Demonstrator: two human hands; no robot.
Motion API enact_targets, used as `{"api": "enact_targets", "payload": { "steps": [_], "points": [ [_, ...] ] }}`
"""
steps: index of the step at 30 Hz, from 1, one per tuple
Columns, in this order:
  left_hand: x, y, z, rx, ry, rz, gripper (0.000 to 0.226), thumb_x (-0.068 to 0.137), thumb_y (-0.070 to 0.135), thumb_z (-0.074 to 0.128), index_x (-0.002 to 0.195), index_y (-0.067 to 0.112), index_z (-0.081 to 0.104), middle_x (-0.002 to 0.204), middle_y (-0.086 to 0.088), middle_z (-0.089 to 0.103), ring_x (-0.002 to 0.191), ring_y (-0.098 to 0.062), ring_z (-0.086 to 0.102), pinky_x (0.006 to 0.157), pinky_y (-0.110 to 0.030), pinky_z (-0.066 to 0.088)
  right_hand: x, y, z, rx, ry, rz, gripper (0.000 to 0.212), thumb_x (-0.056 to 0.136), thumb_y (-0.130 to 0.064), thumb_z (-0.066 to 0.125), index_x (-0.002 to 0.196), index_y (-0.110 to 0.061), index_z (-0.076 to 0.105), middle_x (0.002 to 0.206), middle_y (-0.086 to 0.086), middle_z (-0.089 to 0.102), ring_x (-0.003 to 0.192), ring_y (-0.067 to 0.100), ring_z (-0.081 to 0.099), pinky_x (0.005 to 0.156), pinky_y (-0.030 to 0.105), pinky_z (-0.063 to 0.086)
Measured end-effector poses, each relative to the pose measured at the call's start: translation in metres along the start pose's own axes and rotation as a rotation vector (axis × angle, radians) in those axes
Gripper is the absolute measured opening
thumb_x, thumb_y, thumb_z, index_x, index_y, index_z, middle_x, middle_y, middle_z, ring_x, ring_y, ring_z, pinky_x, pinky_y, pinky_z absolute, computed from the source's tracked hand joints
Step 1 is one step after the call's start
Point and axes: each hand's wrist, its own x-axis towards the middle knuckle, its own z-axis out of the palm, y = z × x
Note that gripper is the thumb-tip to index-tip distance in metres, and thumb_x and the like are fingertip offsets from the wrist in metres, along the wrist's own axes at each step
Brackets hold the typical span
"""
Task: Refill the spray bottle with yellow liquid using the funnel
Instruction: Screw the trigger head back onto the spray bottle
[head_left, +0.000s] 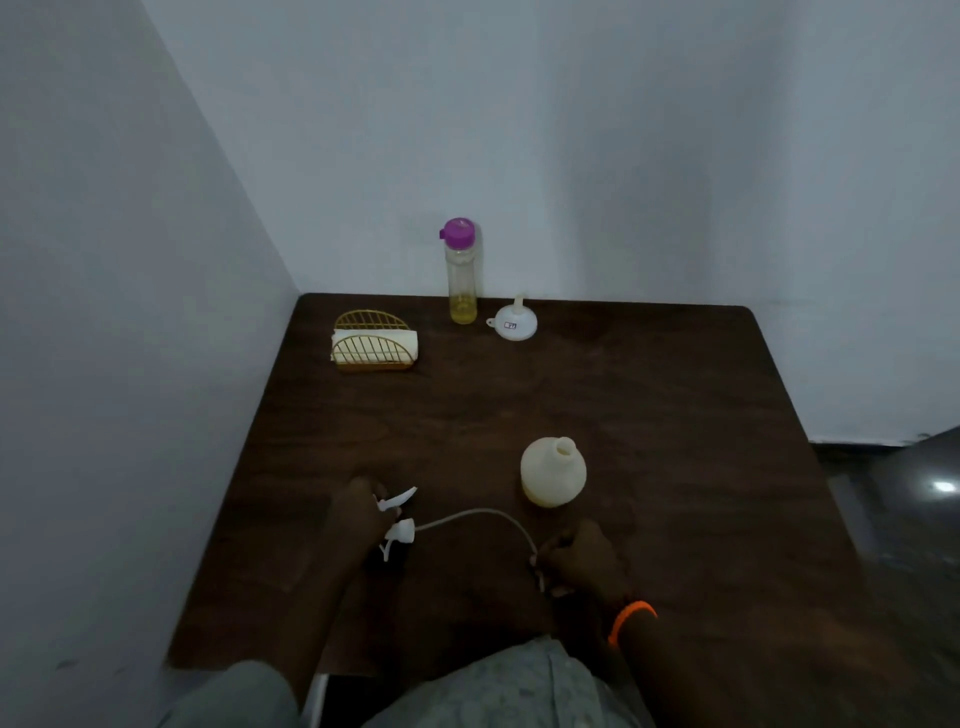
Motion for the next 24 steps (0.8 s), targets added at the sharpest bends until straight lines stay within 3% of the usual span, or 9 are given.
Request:
{"api": "enact_targets", "payload": {
  "steps": [5,11,14,17,19,22,24],
  "points": [
    [-0.008,0.010,-0.012,-0.111,0.048,0.069,0.022,0.077,0.024,0.083,0.084,0.020,0.063,0.079,0.007,0.059,0.082,-0.018,0.066,0.059,-0.018,0.039,-0.015,-0.010,-0.013,0.017,0.000,-0.062,0.013,0.080,-0.016,0.080,0.082,-0.003,0.078,0.076,0.013,0.076,0.061,0.016,0.070,0.058,0.030,0.061],
    [-0.034,0.036,-0.067,-0.241,0.074,0.275,0.023,0.076,0.022,0.084,0.090,0.026,0.067,0.089,0.012,0.067,0.084,-0.001,0.063,0.069,-0.018,0.046,-0.047,-0.041,-0.057,0.099,0.078,-0.220,0.012,0.085,-0.013,0.075,0.097,-0.013,0.073,0.091,0.003,0.075,0.078,0.014,0.074,0.063,0.023,0.059],
    [-0.042,0.046,-0.087,-0.263,0.110,0.313,0.027,0.076,0.020,0.084,0.089,0.034,0.065,0.083,0.007,0.069,0.078,-0.006,0.065,0.073,-0.027,0.053,-0.054,-0.058,-0.079,0.078,0.203,-0.358,0.013,0.081,-0.015,0.079,0.094,-0.017,0.076,0.093,-0.002,0.076,0.084,0.008,0.073,0.074,0.027,0.061],
    [-0.050,0.052,-0.095,-0.264,0.165,0.362,0.022,0.080,0.015,0.081,0.096,0.025,0.070,0.093,0.003,0.070,0.087,-0.010,0.065,0.084,-0.036,0.055,-0.055,-0.079,-0.093,0.031,0.299,-0.492,0.010,0.078,-0.017,0.082,0.087,-0.018,0.077,0.081,-0.003,0.077,0.076,0.002,0.072,0.072,0.021,0.058],
    [-0.054,0.056,-0.101,-0.260,0.221,0.409,0.027,0.079,0.010,0.080,0.092,0.030,0.069,0.092,0.008,0.068,0.087,-0.005,0.063,0.080,-0.026,0.053,-0.052,-0.092,-0.098,0.001,0.329,-0.555,0.009,0.079,-0.016,0.081,0.085,-0.020,0.076,0.078,-0.006,0.075,0.074,-0.004,0.070,0.066,0.013,0.054],
    [-0.060,0.067,-0.107,-0.242,0.277,0.408,0.056,0.077,-0.003,0.079,0.080,0.047,0.053,0.085,0.014,0.059,0.077,0.000,0.056,0.070,-0.009,0.042,-0.044,-0.102,-0.100,-0.044,0.356,-0.605,0.012,0.081,-0.014,0.079,0.087,-0.023,0.074,0.081,-0.015,0.069,0.076,-0.013,0.065,0.066,0.001,0.047],
    [-0.060,0.064,-0.109,-0.242,0.274,0.406,0.061,0.075,-0.005,0.079,0.079,0.049,0.050,0.083,0.020,0.056,0.073,0.003,0.058,0.068,-0.004,0.044,-0.037,-0.103,-0.097,-0.063,0.377,-0.611,0.011,0.081,-0.015,0.079,0.089,-0.021,0.075,0.081,-0.017,0.068,0.075,-0.011,0.065,0.064,0.000,0.047]
  ]
}}
